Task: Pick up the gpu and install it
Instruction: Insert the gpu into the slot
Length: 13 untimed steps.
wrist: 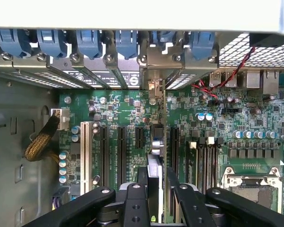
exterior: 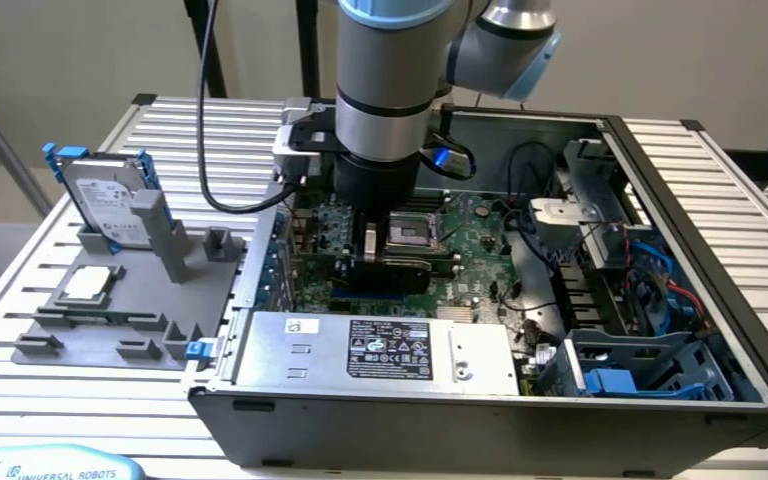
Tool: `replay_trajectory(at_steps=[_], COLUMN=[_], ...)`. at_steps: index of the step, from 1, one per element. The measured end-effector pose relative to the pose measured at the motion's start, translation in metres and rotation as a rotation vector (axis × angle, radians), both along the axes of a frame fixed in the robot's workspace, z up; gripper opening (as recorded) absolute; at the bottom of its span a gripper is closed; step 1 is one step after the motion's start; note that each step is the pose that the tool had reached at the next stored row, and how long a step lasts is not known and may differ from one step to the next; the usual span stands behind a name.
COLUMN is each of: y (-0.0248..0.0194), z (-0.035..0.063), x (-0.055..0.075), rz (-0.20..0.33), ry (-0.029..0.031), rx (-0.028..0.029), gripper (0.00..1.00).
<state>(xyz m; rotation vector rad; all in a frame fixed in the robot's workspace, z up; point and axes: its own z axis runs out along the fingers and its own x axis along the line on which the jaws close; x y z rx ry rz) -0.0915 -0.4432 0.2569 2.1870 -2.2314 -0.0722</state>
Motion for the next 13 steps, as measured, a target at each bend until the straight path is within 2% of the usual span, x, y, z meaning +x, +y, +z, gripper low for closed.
replay_trajectory(at_steps=[13], y=[0.0], z=[-0.0046], x=[-0.0001], rz=[-0.002], ry=[0.0], rx=[-0.0035], gripper=[0.26])
